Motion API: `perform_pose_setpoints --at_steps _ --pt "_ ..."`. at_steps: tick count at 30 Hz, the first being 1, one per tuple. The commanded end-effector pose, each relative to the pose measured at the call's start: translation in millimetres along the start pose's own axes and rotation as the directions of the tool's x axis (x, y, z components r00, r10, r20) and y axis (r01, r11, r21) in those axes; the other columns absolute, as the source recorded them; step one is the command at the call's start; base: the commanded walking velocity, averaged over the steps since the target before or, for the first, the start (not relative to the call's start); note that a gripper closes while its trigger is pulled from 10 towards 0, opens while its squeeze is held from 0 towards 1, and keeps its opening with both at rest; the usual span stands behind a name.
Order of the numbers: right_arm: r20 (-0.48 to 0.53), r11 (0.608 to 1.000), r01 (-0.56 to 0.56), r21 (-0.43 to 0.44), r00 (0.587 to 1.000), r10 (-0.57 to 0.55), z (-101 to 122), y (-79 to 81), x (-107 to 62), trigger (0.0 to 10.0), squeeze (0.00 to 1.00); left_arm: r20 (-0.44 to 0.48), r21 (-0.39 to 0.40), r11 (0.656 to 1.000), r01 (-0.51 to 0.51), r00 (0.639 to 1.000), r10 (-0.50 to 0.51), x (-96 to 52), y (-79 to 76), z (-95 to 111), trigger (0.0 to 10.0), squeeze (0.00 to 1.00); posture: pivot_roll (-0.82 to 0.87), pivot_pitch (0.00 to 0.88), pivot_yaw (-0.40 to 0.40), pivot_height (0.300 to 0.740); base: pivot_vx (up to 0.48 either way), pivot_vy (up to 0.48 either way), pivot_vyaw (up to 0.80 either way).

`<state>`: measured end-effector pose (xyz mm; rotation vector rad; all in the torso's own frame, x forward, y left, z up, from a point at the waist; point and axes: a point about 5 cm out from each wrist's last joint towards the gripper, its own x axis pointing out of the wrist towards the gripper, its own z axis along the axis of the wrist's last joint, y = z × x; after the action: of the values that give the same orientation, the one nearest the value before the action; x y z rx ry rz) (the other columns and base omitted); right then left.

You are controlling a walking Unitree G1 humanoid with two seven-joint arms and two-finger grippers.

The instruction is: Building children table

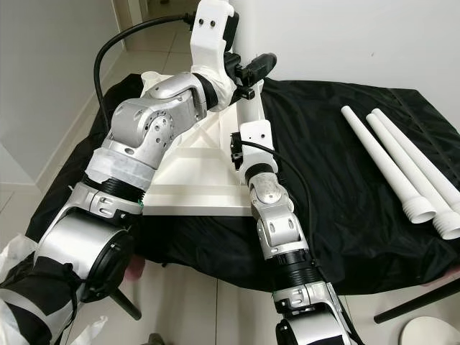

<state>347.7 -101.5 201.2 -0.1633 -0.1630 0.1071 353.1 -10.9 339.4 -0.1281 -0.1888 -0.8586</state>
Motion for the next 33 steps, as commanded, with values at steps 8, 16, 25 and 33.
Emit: perform_pose_setpoints --at_steps 8,16,25,33 --pt "-0.004 1.000 0.024 0.000 1.000 -0.024 0 -2.3 1.9 7.5 0.00 0.026 0.053 0.999 0.008 1.000 -0.010 3.0 -6.8 9 10.0 0.00 0.00 0.031 0.020 0.740 0.000 0.000 0.00" --pt "-0.010 0.999 0.033 0.025 0.999 -0.032 0 -4.0 3.3 10.0 0.00 0.041 0.078 0.990 0.117 0.992 -0.120 2.2 -18.5 9 10.0 1.00 0.00 0.029 0.020 0.740 0.000 0.000 0.00" --pt "-0.014 0.995 0.062 0.076 0.998 -0.061 0 -9.7 3.2 10.0 0.00 0.088 0.111 0.980 0.166 0.980 -0.177 -0.7 -27.0 13 10.0 0.00 -0.01 0.031 0.020 0.740 0.000 0.000 0.00" --pt "-0.012 0.981 0.131 0.143 0.991 -0.131 -3 -26.1 -2.0 10.0 0.00 0.123 0.035 0.992 0.121 0.985 -0.124 -12.2 -18.1 7 10.0 0.00 -0.01 0.026 0.018 0.740 0.000 0.000 0.00"
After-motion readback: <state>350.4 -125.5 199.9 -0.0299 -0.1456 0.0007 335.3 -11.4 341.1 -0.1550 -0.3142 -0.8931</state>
